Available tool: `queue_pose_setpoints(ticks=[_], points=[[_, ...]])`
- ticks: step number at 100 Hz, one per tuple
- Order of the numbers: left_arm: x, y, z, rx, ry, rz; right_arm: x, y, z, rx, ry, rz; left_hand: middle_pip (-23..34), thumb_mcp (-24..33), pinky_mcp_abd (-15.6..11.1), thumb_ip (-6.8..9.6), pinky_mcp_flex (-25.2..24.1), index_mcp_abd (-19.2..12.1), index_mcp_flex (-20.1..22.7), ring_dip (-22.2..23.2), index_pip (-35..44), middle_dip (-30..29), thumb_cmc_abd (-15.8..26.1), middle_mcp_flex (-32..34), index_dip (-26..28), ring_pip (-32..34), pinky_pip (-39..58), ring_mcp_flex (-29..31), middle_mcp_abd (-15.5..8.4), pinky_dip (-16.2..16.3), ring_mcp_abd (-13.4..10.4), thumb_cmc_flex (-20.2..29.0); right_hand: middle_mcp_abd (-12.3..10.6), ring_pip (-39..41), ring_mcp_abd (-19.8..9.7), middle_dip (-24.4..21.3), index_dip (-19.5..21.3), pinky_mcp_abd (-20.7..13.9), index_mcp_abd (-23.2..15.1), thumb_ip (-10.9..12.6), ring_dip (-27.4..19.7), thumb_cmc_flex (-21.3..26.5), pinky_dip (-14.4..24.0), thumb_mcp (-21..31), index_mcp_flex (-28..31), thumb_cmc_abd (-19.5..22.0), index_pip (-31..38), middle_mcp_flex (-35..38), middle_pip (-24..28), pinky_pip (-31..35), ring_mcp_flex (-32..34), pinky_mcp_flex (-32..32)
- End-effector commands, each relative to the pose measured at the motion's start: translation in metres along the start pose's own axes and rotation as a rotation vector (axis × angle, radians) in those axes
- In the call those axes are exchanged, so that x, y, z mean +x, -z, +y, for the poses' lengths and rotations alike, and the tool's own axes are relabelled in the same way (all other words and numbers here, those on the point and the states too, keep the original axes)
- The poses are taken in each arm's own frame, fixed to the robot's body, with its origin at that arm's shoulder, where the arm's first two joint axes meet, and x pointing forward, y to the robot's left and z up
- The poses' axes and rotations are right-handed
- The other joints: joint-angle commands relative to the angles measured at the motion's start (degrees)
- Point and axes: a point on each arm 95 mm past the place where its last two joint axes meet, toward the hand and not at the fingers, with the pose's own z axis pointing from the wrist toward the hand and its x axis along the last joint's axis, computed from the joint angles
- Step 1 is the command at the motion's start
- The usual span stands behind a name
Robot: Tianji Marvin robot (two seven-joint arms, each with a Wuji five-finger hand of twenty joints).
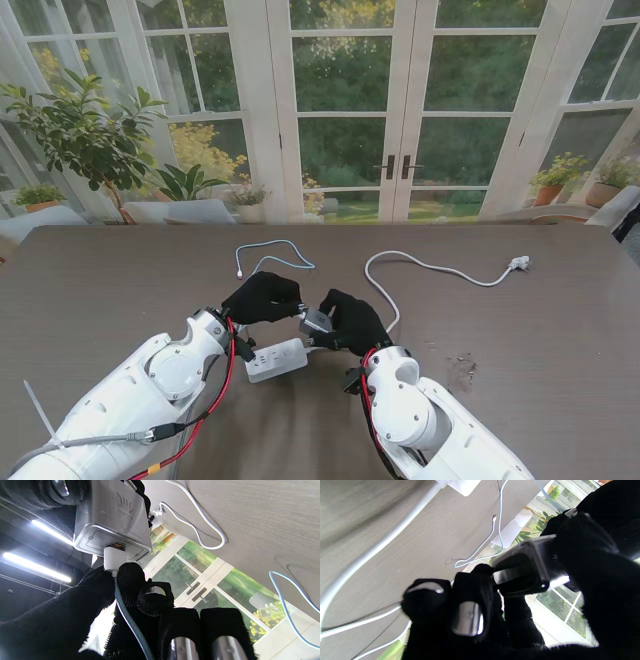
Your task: Set up the charging station
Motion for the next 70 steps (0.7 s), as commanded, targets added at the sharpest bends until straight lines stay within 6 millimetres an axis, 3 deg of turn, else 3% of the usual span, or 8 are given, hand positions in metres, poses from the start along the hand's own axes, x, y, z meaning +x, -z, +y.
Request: queue_pose_setpoints(ticks=[1,24,35,37,39,41,63,70], points=[[0.006,-0.004,0.014,-0.034,0.02,0.016,0.025,-0.003,-0.004,0.009,-0.036,0.051,2.77,2.43,-5.55,-0.9,1.76,6.1,0.88,-0.72,-1.95,0.89,0.27,4.1,-2.82,3.52,16.13,-0.88,1.97,-0.3,-4.91,0.57,-7.58,1.99,-2.34,1.52,2.82,-0.9,-6.85,6.51,-31.11,8.27,0.32,10.11,3.14,5.99,16.44,3.99,4.74,3.4,1.21,1.49],[0.006,-0.002,0.013,-0.037,0.019,0.012,0.026,-0.002,-0.005,0.0,-0.041,0.051,1.28,1.08,-4.46,-1.14,1.54,5.74,-0.34,-0.86,-3.36,0.28,0.61,4.16,-4.16,3.26,16.13,-0.9,1.32,-1.41,-4.25,1.16,-7.44,1.9,-2.3,1.69,2.9,-0.83,-6.76,6.52,-31.03,8.24,0.31,10.08,3.08,6.0,16.46,4.02,4.62,3.34,1.21,1.45],[0.007,0.001,0.009,-0.028,0.023,-0.009,0.025,-0.002,-0.005,-0.004,-0.04,0.053,-1.59,-4.53,-2.76,1.1,1.32,5.92,0.29,-1.17,-5.08,-1.79,6.06,4.43,-4.59,2.24,16.13,-0.89,2.22,-3.26,-2.68,0.51,-7.42,1.85,-2.16,1.87,2.92,-0.74,-6.75,6.51,-31.02,8.21,0.3,10.07,3.01,6.01,16.44,3.84,4.64,3.29,1.22,1.44],[0.007,0.002,0.008,-0.028,0.022,-0.013,0.025,-0.002,-0.005,-0.005,-0.04,0.053,-1.63,-5.42,-2.46,2.41,1.32,5.95,0.97,-1.16,-5.45,-2.15,7.79,4.47,-4.2,2.23,16.13,-0.89,2.43,-3.24,-2.67,-0.79,-7.49,1.86,-2.15,1.99,2.94,-0.73,-6.75,6.52,-31.02,8.2,0.3,10.1,2.98,6.04,16.44,3.75,4.7,3.28,1.22,1.44],[0.007,0.003,0.007,-0.028,0.02,-0.017,0.025,-0.003,-0.004,-0.005,-0.039,0.054,-1.55,-7.21,-2.34,5.36,1.32,6.45,1.9,-1.14,-7.0,-2.99,10.77,4.46,-1.48,2.22,16.13,-0.89,2.61,-3.24,-2.66,-3.07,-7.51,1.86,-2.14,2.04,2.95,-0.71,-6.75,6.52,-31.01,8.21,0.29,10.09,2.97,6.04,16.44,3.72,4.73,3.27,1.22,1.43],[0.007,0.004,0.006,-0.03,0.019,-0.022,0.025,-0.003,-0.004,-0.006,-0.039,0.054,-1.71,-8.74,-2.22,6.12,1.33,6.59,2.27,-1.22,-7.42,-3.36,12.05,4.49,-0.65,2.0,16.13,-0.88,2.79,-3.1,-2.7,-3.95,-7.52,1.86,-2.14,2.07,2.95,-0.7,-6.75,6.51,-31.01,8.2,0.29,10.08,2.94,6.03,16.43,3.7,4.73,3.26,1.22,1.42],[0.006,0.01,0.0,-0.038,0.015,-0.082,0.023,-0.005,-0.002,-0.012,-0.035,0.052,4.11,-21.14,0.18,7.39,1.53,4.77,7.86,-1.25,2.62,-7.29,19.76,4.96,3.88,3.2,16.13,-0.93,4.75,1.08,-0.77,-6.47,-7.45,1.69,-2.06,2.27,3.08,-0.47,-6.74,6.53,-31.07,8.31,0.26,10.08,2.79,6.07,16.39,3.59,4.7,3.12,1.21,1.38],[0.005,0.01,0.0,-0.04,0.009,-0.093,0.023,-0.005,-0.001,-0.015,-0.032,0.052,7.44,-23.42,0.8,7.49,1.49,2.58,9.85,-1.28,9.17,-8.76,21.48,4.87,6.6,3.4,16.13,-0.94,3.14,1.46,-0.31,-6.74,-7.5,1.66,-2.11,2.32,3.11,-0.47,-6.75,6.51,-31.08,8.27,0.25,10.05,2.76,6.1,16.38,3.5,4.69,3.08,1.22,1.37]])
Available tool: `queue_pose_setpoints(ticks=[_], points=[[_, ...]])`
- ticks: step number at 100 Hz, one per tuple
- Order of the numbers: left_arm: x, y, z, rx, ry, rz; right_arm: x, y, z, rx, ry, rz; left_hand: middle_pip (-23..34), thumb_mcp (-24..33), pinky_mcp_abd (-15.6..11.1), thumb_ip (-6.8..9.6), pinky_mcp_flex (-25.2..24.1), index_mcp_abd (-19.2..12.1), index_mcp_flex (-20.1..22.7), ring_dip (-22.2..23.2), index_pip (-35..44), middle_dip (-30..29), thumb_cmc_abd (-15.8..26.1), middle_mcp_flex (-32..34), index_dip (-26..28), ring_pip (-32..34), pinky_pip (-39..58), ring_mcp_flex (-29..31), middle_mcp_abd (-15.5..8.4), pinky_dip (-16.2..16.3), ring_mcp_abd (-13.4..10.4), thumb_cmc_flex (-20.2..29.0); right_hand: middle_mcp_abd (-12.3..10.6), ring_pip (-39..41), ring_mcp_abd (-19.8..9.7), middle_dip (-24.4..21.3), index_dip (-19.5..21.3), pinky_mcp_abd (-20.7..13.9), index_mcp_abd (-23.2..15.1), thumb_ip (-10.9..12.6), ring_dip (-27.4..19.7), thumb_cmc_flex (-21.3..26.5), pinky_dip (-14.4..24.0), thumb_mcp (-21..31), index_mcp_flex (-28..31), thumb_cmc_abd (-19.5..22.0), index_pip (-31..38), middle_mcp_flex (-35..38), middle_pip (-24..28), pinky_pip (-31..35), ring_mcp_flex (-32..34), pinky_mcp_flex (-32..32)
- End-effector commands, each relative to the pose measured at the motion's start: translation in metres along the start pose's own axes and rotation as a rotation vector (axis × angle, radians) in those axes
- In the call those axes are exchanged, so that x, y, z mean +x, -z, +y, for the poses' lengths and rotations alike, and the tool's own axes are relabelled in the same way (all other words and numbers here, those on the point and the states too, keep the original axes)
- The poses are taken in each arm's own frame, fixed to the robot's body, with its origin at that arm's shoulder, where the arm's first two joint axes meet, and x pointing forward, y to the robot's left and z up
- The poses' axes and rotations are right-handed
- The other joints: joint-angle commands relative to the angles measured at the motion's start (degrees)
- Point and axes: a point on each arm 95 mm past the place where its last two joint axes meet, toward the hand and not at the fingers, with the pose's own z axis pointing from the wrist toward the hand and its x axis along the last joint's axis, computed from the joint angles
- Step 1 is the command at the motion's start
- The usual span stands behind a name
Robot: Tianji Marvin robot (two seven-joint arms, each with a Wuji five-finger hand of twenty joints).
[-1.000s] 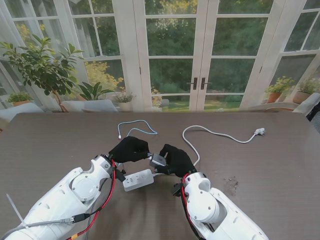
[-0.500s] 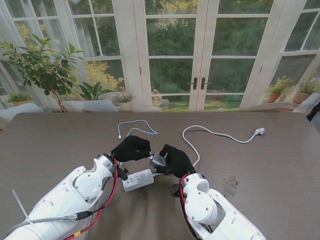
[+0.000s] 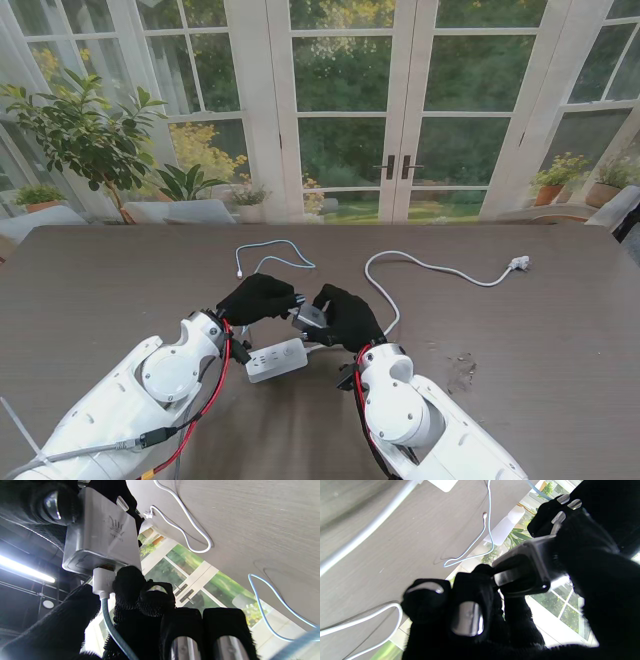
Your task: Set up the charging station
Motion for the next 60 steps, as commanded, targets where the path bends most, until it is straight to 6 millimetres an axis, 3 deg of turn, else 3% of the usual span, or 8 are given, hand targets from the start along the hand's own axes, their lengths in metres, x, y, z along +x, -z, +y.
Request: queue_pose_setpoints(ticks=[1,20,60], points=[[0.0,0.001,0.004,-0.024,-0.001,-0.007,0.011,-0.002,0.001,0.002,-0.011,0.026,5.73,-3.11,-1.68,1.91,1.49,2.6,6.76,-0.56,8.0,-1.35,3.37,3.83,2.59,3.53,16.13,-1.01,2.16,1.56,-2.13,-1.88,-7.34,1.64,-2.24,1.91,3.11,-0.57,-6.75,6.45,-31.09,8.27,0.24,10.06,2.76,6.13,16.37,3.5,4.8,3.07,1.15,1.34],[0.0,0.005,0.0,-0.017,-0.02,-0.031,0.008,-0.004,0.005,-0.005,-0.006,0.017,8.9,-5.6,-0.87,2.34,1.38,0.08,9.6,-0.57,13.96,-2.61,4.42,3.75,4.3,3.54,16.13,-1.01,1.46,1.35,-2.06,-3.23,-7.26,1.65,-1.92,1.97,3.21,-0.56,-6.77,6.45,-31.1,8.39,0.24,10.03,2.71,6.16,16.33,3.46,4.84,3.01,1.14,1.34],[0.001,0.017,-0.013,-0.006,-0.041,-0.093,0.007,-0.006,0.007,-0.01,-0.002,0.008,9.06,-9.58,0.68,3.38,1.17,-0.87,9.54,-1.14,18.4,-4.0,6.07,3.67,5.85,2.32,16.13,-1.02,1.72,-0.69,-0.29,-3.31,-7.27,1.63,-2.2,1.99,3.43,-0.56,-6.75,6.44,-31.13,8.4,0.25,10.01,2.6,6.21,16.32,3.39,4.86,2.99,1.16,1.34]])
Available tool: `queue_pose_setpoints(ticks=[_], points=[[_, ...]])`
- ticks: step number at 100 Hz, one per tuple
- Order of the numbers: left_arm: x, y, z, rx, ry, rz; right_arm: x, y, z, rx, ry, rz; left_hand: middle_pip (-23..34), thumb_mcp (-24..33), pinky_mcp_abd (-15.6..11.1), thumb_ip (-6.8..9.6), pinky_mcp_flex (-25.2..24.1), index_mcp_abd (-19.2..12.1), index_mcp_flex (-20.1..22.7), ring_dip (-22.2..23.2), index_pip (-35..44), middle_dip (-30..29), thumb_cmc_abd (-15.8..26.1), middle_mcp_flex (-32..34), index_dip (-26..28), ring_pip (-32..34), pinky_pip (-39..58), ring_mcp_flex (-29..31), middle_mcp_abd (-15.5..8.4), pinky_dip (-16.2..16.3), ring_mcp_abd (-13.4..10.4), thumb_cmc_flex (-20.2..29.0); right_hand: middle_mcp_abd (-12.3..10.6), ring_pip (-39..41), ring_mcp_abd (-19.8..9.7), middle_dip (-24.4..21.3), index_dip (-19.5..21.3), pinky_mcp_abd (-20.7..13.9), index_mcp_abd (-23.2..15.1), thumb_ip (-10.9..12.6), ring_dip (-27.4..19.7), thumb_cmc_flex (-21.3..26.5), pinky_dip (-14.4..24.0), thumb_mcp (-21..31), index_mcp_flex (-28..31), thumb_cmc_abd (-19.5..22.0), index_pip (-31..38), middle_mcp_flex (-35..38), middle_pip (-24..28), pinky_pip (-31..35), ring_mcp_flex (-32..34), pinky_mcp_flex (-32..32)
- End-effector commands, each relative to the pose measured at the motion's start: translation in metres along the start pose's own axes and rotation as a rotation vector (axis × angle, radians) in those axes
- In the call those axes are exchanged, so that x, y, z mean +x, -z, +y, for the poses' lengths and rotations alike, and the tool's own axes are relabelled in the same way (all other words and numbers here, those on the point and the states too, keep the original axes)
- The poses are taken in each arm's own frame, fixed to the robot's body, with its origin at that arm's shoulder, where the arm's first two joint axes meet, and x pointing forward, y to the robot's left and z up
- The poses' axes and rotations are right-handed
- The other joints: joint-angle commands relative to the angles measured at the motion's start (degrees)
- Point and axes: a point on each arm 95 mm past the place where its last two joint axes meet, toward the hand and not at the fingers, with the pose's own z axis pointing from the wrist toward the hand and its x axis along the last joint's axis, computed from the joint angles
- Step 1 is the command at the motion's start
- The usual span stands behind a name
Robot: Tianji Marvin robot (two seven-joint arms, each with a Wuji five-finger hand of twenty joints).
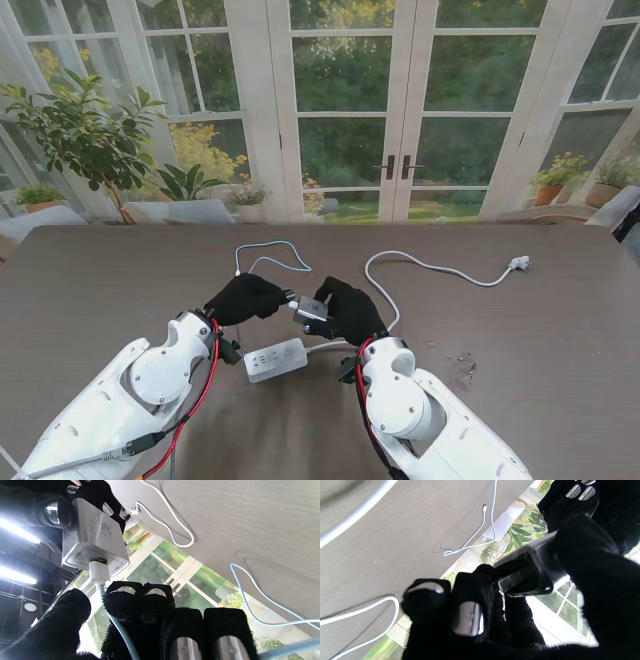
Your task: Set up the charging station
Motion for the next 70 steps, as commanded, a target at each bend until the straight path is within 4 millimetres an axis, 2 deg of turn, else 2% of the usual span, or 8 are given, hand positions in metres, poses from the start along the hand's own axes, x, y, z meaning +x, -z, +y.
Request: queue_pose_setpoints(ticks=[1,23,24,26,27,28,30,70], points=[[-0.001,0.003,0.0,-0.02,-0.002,-0.012,0.004,0.0,-0.001,0.008,-0.006,0.004,5.59,-1.67,-0.15,2.5,1.16,2.07,4.86,-1.06,6.54,-0.66,2.85,3.59,1.42,2.13,16.13,-1.03,2.07,-0.69,-0.56,-0.92,-6.22,1.62,-1.69,1.55,3.46,-0.57,-6.09,6.43,-31.12,8.36,0.25,10.0,3.16,6.21,16.32,3.37,4.83,2.99,1.16,1.33],[-0.001,0.003,0.0,0.006,0.021,-0.022,0.005,-0.001,-0.002,-0.002,-0.005,0.0,11.12,0.36,2.18,1.69,1.04,5.15,5.05,-0.3,17.89,-1.64,1.54,3.55,8.93,3.42,16.13,-1.12,1.45,1.18,2.64,-0.84,-6.25,1.64,-1.69,1.54,3.56,-0.58,-6.06,6.42,-31.12,8.31,0.25,9.98,3.12,6.26,16.32,3.34,4.82,2.97,1.15,1.33],[-0.001,0.003,0.001,0.007,0.022,-0.021,0.005,-0.001,-0.002,-0.002,-0.005,0.0,11.56,0.66,2.4,1.72,1.04,5.37,5.05,5.76,18.37,-1.83,1.35,3.51,9.42,9.44,16.13,-3.21,1.44,1.42,-3.2,-0.92,-6.25,1.63,-1.69,1.54,3.56,-0.58,-6.06,6.42,-31.12,8.31,0.25,9.99,3.12,6.27,16.32,3.33,4.82,2.97,1.15,1.33],[-0.001,0.003,0.001,0.008,0.025,-0.019,0.005,-0.001,-0.002,-0.003,-0.005,0.0,12.43,1.11,2.78,1.71,1.03,5.69,4.9,25.3,18.9,-2.51,1.14,3.35,10.48,14.34,16.13,-4.24,1.44,1.94,-22.56,-1.06,-6.26,1.63,-1.66,1.55,3.57,-0.58,-6.05,6.42,-31.12,8.32,0.25,9.98,3.12,6.26,16.31,3.33,4.83,2.97,1.15,1.33],[0.0,0.002,0.001,0.009,0.026,-0.019,0.005,-0.001,-0.002,-0.004,-0.005,-0.001,12.73,1.22,2.85,1.73,1.01,6.08,5.0,36.47,19.09,-2.79,1.14,3.32,10.87,13.26,16.13,-3.81,1.4,2.04,-27.78,-1.07,-6.26,1.63,-1.63,1.55,3.58,-0.58,-6.04,6.44,-31.12,8.37,0.25,10.01,3.12,6.27,16.31,3.31,4.83,2.97,1.15,1.33],[0.0,0.002,0.001,0.01,0.026,-0.018,0.005,-0.001,-0.002,-0.005,-0.006,-0.001,13.03,1.32,2.98,1.76,1.0,6.33,5.14,42.06,19.31,-2.9,1.01,3.36,11.11,12.67,16.13,-3.78,1.49,2.13,-30.46,-1.03,-6.25,1.63,-1.63,1.55,3.58,-0.58,-6.04,6.42,-31.12,8.35,0.25,9.99,3.11,6.26,16.31,3.3,4.83,2.97,1.15,1.33],[0.0,0.002,0.001,0.012,0.028,-0.015,0.005,-0.001,-0.002,-0.006,-0.006,-0.001,13.38,1.54,3.16,1.84,0.98,6.55,5.25,46.25,19.6,-2.96,0.76,3.44,11.35,12.2,16.13,-3.74,1.56,2.23,-32.51,-0.79,-6.25,1.64,-1.63,1.56,3.59,-0.58,-6.04,6.43,-31.12,8.35,0.25,9.99,3.11,6.28,16.31,3.29,4.83,2.97,1.15,1.33],[0.011,-0.006,0.004,0.127,0.109,-0.011,0.007,0.003,-0.011,-0.018,-0.023,-0.003,17.19,6.74,5.99,3.59,0.82,11.1,5.67,47.65,21.2,-4.09,-6.14,3.52,12.84,12.02,16.13,-3.73,6.11,4.77,-33.23,3.21,-6.28,1.37,-0.75,0.93,3.5,0.32,-6.25,6.33,-31.32,7.71,0.03,9.43,2.73,7.0,15.98,2.74,4.66,2.36,1.1,1.1]])
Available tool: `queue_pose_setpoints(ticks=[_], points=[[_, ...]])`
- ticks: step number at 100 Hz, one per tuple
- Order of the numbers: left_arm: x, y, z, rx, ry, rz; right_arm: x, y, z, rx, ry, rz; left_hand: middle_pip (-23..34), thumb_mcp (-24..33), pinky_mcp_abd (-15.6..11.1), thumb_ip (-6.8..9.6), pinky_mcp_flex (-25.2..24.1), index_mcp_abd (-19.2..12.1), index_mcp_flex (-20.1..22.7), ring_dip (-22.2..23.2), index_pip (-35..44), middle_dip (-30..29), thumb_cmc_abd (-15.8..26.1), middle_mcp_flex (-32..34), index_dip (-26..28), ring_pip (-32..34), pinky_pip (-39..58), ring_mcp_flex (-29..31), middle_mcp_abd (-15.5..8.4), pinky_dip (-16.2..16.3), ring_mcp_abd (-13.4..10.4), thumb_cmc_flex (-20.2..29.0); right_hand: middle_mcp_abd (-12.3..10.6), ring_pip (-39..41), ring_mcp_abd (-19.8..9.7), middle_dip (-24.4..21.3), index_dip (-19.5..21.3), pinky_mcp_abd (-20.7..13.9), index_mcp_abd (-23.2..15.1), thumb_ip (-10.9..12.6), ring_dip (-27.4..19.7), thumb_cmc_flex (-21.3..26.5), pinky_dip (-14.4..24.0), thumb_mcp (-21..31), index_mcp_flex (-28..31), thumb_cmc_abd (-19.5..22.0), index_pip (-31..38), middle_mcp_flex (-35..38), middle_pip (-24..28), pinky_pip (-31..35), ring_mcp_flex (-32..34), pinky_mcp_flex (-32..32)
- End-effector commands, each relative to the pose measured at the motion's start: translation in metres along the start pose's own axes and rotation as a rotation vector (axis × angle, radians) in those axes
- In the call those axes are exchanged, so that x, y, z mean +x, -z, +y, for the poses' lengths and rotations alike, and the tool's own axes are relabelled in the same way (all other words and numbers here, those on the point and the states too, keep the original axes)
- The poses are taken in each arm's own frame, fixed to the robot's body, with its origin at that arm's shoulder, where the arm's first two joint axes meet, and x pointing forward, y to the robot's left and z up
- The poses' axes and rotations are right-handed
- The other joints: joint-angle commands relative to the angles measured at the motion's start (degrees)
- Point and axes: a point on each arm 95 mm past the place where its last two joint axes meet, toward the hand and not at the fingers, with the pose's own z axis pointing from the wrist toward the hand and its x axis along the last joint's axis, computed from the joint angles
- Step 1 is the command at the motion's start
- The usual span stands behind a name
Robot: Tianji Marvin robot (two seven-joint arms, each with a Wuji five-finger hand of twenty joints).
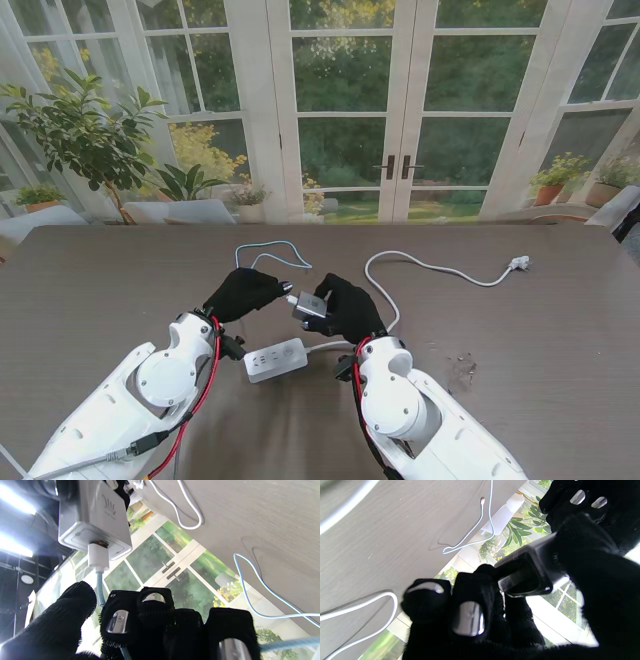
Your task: Set up the charging station
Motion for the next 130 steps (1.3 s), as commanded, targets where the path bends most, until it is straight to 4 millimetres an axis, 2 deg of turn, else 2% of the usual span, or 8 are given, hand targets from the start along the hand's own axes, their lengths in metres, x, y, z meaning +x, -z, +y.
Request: queue_pose_setpoints(ticks=[1,25,49,74,101,109,114,130], points=[[0.008,-0.003,0.005,0.008,0.026,0.011,0.002,0.004,-0.009,0.022,-0.016,0.0,11.68,1.27,1.35,1.59,0.84,11.17,5.53,6.0,8.24,0.54,-1.01,3.57,1.03,9.62,16.13,-3.31,6.35,1.01,-33.25,1.33,-5.7,1.34,-0.59,0.77,3.48,0.35,-6.13,6.33,-31.34,7.68,0.02,9.37,2.8,7.04,15.95,2.68,4.62,2.34,1.09,1.09],[0.015,-0.006,0.006,0.042,0.092,0.02,0.004,0.009,-0.017,0.025,-0.024,-0.001,13.35,1.15,-0.42,2.54,1.05,11.62,5.58,6.0,8.67,0.29,-1.27,3.47,0.97,9.62,16.13,-3.31,7.38,2.54,-33.25,1.92,-5.7,-0.95,2.27,-1.37,2.78,3.84,-5.94,7.05,-32.75,7.18,-0.63,6.49,2.48,8.95,15.9,1.91,4.81,0.02,0.92,-1.58],[0.021,-0.008,0.009,0.058,0.179,0.027,0.004,0.014,-0.025,0.029,-0.05,-0.015,13.96,1.35,-1.04,2.92,1.17,12.09,5.61,6.0,8.79,0.15,-1.95,3.44,0.9,9.62,16.13,-3.31,7.93,4.33,-33.25,2.63,-5.52,-10.88,6.74,-6.5,2.73,7.78,-6.86,7.47,-37.51,6.49,-2.27,4.68,1.76,10.33,15.51,1.34,2.32,-4.04,0.65,-4.9],[0.027,-0.008,0.009,0.053,0.207,0.043,0.007,0.016,-0.032,0.027,-0.061,-0.026,14.48,1.55,-2.62,3.11,1.41,12.22,5.61,6.0,8.94,0.21,-2.45,3.37,0.94,9.62,16.13,-3.31,7.87,7.68,-33.25,2.91,-4.47,-20.14,8.72,-13.18,3.35,9.12,-8.78,7.7,-41.21,5.75,-3.49,2.95,1.45,11.75,12.45,-0.36,-3.08,-6.76,0.39,-7.86],[0.031,-0.006,0.008,0.041,0.223,0.058,0.008,0.014,-0.034,0.058,-0.056,-0.042,14.56,1.47,-3.08,3.02,1.46,12.45,5.62,6.0,8.93,0.22,-3.08,3.38,0.97,9.62,16.13,-3.31,8.31,8.39,-33.25,3.09,-3.03,-23.88,9.16,-16.99,1.7,8.58,-5.61,7.96,-41.89,4.7,-3.71,-0.11,-1.76,13.23,6.11,-5.23,-6.64,-7.17,-0.18,-10.29],[0.032,-0.004,0.007,0.037,0.224,0.059,0.007,0.013,-0.034,0.087,-0.052,-0.046,14.54,1.41,-3.31,2.98,1.49,12.33,5.61,6.0,8.9,0.21,-3.19,3.36,0.97,9.62,16.13,-3.31,8.08,8.46,-33.25,3.03,-2.71,-24.34,9.64,-19.99,2.95,8.55,-2.79,10.68,-41.15,2.19,-3.29,-0.35,-1.87,14.12,-2.39,-8.25,-7.54,-6.92,-1.91,-12.06],[0.032,-0.003,0.006,0.03,0.221,0.06,0.006,0.012,-0.033,0.105,-0.042,-0.044,14.54,1.38,-3.42,2.97,1.5,12.22,5.59,6.0,8.9,0.22,-3.17,3.37,0.97,9.62,16.13,-3.31,8.03,8.48,-33.25,3.01,-2.38,-24.04,9.73,-21.3,9.74,8.33,-1.27,17.19,-41.05,-0.15,-2.84,-0.41,-1.73,14.99,-8.89,-10.15,-8.24,-6.81,-3.38,-13.36],[0.032,0.0,0.004,0.011,0.21,0.062,0.006,0.01,-0.03,0.148,0.001,-0.028,14.54,1.28,-3.69,2.93,1.52,12.09,5.58,6.0,8.88,0.23,-3.23,3.37,0.98,9.62,16.13,-3.31,8.02,8.59,-33.25,2.94,-2.12,-22.46,9.6,-23.2,10.22,7.25,0.41,16.8,-40.9,-2.29,-2.07,-2.18,-4.92,10.76,-16.42,-15.56,-11.05,-5.6,-6.93,-16.44]])
